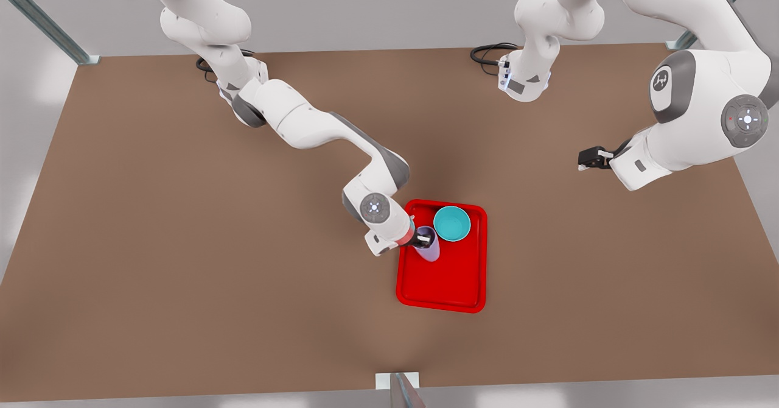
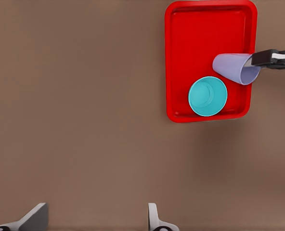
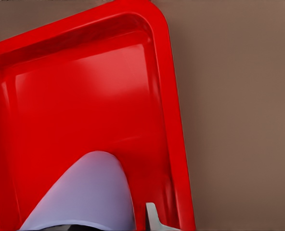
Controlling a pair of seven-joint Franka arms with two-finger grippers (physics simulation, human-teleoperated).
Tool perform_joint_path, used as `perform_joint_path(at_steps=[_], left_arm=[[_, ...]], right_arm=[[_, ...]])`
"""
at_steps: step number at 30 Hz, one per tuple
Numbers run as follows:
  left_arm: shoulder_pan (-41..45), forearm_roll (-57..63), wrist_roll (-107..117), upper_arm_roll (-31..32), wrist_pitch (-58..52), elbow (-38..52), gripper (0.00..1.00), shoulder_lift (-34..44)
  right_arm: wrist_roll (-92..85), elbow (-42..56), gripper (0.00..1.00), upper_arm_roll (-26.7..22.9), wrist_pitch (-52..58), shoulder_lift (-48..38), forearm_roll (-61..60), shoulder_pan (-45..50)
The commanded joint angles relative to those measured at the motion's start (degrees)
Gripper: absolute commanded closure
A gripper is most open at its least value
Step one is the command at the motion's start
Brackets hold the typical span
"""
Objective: Place the bowl on the tray with the left arm and the cup on the tray with the right arm
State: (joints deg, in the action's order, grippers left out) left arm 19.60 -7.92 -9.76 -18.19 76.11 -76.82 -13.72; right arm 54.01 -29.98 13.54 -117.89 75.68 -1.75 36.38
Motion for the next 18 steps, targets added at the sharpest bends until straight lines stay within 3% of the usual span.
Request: perform_joint_path(at_steps=[1, 18], left_arm=[[0.00, 0.01, 0.00, -0.01, 0.00, 0.00, 0.00, 0.00], [0.00, -0.16, 1.67, -0.01, 0.44, 0.09, 0.00, -0.61]], right_arm=[[-0.04, 0.01, 0.00, 0.00, -0.05, 0.00, -0.10, 0.00], [1.19, 0.54, 0.00, 0.96, 1.35, -0.53, -0.10, 1.67]])
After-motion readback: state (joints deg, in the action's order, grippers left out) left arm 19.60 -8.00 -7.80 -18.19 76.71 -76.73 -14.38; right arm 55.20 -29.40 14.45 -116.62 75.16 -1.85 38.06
